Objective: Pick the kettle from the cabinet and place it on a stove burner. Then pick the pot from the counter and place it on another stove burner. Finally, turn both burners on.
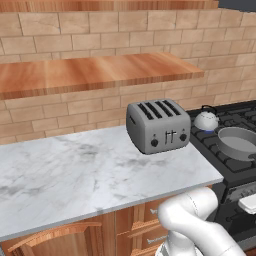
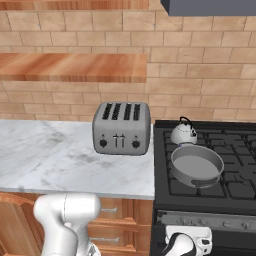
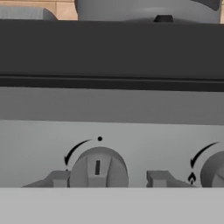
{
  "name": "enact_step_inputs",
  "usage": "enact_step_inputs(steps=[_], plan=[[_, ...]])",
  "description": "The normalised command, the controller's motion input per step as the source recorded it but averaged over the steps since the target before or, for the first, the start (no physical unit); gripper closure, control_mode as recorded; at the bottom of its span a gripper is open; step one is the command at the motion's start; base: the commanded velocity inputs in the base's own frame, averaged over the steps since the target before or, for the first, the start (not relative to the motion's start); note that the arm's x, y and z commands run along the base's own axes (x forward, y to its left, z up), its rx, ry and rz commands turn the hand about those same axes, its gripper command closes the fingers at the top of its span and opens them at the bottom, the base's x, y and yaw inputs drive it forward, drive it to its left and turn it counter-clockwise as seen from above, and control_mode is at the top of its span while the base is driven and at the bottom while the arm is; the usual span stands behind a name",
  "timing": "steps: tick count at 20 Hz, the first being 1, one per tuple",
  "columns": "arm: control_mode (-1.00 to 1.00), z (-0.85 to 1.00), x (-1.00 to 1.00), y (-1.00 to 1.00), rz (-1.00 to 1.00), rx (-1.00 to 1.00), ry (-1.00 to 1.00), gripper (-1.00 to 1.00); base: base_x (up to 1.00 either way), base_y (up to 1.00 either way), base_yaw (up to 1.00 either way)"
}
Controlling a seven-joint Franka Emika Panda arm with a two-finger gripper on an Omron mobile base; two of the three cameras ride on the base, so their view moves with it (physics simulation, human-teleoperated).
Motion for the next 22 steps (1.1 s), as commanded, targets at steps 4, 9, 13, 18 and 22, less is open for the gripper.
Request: enact_step_inputs(steps=[4, 9, 13, 18, 22], plan=[[-1.00, -0.05, 0.13, 0.01, 0.05, 0.00, 0.00, 1.00, 0.00, 0.00, 0.00], [-1.00, 0.00, 0.01, 0.00, 0.03, 0.00, -0.01, 1.00, 0.00, 0.00, 0.00], [-1.00, 0.00, -0.05, 0.01, 0.01, -0.05, -0.02, 1.00, 0.00, 0.00, 0.00], [-1.00, 0.01, -0.10, 0.12, 0.00, -0.11, -0.06, 1.00, 0.00, 0.00, 0.00], [-1.00, 0.07, -0.07, 0.14, 0.00, -0.15, -0.06, 1.00, 0.00, 0.00, 0.00]])
